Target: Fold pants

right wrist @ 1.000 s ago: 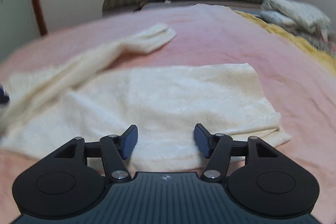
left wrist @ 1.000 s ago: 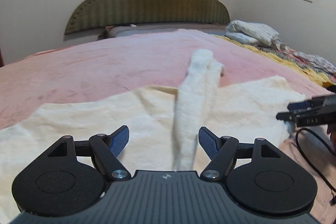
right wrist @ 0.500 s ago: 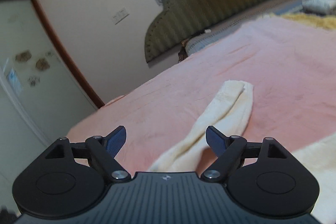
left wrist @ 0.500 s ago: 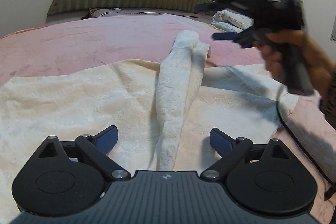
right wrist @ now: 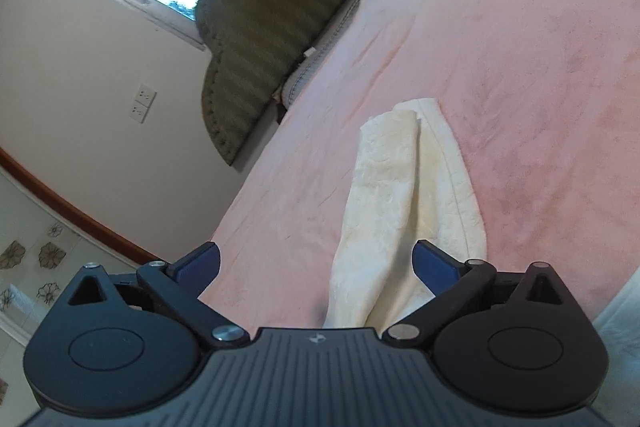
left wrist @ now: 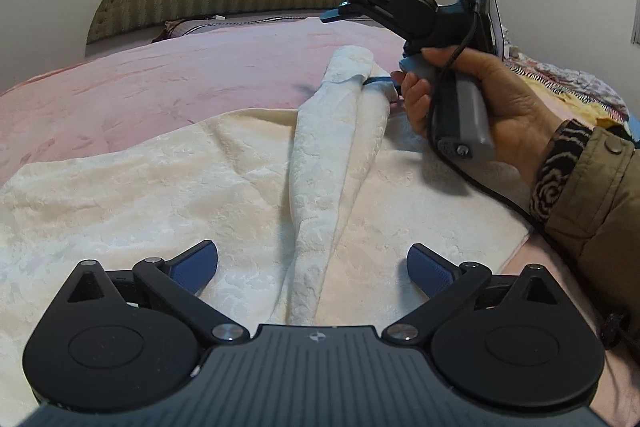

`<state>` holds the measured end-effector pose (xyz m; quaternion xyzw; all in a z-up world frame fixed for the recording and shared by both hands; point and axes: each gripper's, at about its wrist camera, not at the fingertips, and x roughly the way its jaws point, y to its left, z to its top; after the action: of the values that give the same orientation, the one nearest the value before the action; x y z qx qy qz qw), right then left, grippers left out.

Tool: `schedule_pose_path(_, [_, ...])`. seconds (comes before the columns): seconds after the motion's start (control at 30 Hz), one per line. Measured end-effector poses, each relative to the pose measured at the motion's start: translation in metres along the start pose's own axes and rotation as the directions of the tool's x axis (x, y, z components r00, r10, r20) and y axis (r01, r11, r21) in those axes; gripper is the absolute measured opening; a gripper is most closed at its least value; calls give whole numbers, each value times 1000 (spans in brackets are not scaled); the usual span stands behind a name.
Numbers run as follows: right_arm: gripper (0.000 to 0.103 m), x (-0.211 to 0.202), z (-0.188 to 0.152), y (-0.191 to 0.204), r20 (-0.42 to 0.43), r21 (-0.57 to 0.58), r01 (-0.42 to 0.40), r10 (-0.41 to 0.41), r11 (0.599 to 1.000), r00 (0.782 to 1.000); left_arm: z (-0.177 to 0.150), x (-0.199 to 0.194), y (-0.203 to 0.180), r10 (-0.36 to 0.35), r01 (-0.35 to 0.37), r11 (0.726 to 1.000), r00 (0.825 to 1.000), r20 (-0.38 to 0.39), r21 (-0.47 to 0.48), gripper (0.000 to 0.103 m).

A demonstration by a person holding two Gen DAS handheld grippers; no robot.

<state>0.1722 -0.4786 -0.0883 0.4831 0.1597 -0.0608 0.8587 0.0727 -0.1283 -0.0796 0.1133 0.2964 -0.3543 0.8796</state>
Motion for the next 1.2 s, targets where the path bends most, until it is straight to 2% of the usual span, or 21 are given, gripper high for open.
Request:
schedule_pose_path(0.07, [103, 1, -8, 1, 21, -70, -28, 29, 997, 999, 0, 2, -2, 11, -10, 1000, 1000, -6, 13, 103])
schedule_pose_path(0.27, [103, 4, -11, 11, -18, -221, 25, -30, 975, 999, 0, 5, -5, 25, -25, 999, 1000, -16, 29, 103])
schedule_pose_path(0.47, [103, 18, -31, 42, -13, -428, 157, -180, 890, 984, 0, 6, -6, 28, -28, 999, 999, -15, 28, 103])
schedule_pose_path(0.53, [103, 20, -34, 47, -18, -464, 159, -189, 872, 982, 0, 6, -6, 27, -27, 999, 1000, -13, 26, 103])
schedule_pose_path(0.6, [103, 19, -33, 46, -61, -475, 92, -137, 875, 989, -1, 5, -7, 31, -30, 999, 999, -11, 27, 103])
schedule_pose_path(0.67, [103, 13, -29, 37, -91, -420, 3, -46, 908, 995, -1, 5, -7, 31, -31, 999, 999, -11, 28, 103])
schedule_pose_path(0.73, [103, 8, -26, 34, -88, -384, -10, -26, 923, 996, -1, 5, -8, 32, -32, 999, 999, -13, 27, 103])
schedule_pose_path(0.8, [103, 1, -28, 41, -90, -416, -48, 12, 908, 996, -1, 6, -8, 32, -32, 999, 999, -14, 27, 103])
schedule_pose_path(0.87, [103, -5, -36, 54, -139, -475, -146, 90, 868, 986, -1, 5, -8, 31, -31, 999, 999, -14, 25, 103])
schedule_pose_path(0.9, [103, -6, -42, 61, -141, -525, -162, 103, 835, 985, -1, 5, -8, 31, -30, 999, 999, -13, 25, 103])
schedule_pose_path(0.93, [103, -6, -50, 68, -93, -592, -106, 62, 799, 994, -1, 5, -7, 30, -30, 999, 999, -12, 23, 103])
schedule_pose_path(0.97, [103, -2, -56, 72, -38, -641, -3, -28, 767, 999, -1, 5, -7, 29, -29, 999, 1000, -11, 21, 103])
schedule_pose_path(1.0, [103, 5, -58, 73, -15, -667, 80, -120, 741, 993, -1, 5, -7, 29, -28, 999, 1000, -10, 20, 103])
schedule_pose_path(1.03, [103, 10, -57, 70, -15, -665, 123, -178, 737, 984, -1, 5, -7, 28, -28, 999, 1000, -10, 19, 103])
schedule_pose_path(1.07, [103, 13, -52, 62, -22, -627, 136, -192, 767, 981, -1, 5, -7, 30, -29, 999, 1000, -10, 19, 103])
schedule_pose_path(1.1, [102, 12, -45, 50, -31, -553, 135, -182, 822, 983, -1, 5, -7, 30, -30, 999, 999, -10, 19, 103])
schedule_pose_path(1.13, [102, 11, -37, 39, -45, -471, 122, -162, 873, 986, -2, 5, -7, 31, -31, 999, 999, -10, 20, 103])
schedule_pose_path(1.17, [102, 10, -30, 29, -61, -404, 94, -130, 910, 990, -2, 5, -7, 32, -32, 999, 999, -11, 21, 103])
schedule_pose_path(1.2, [96, 9, -24, 20, -73, -350, 62, -94, 935, 993, -2, 5, -8, 33, -33, 999, 999, -11, 22, 103])
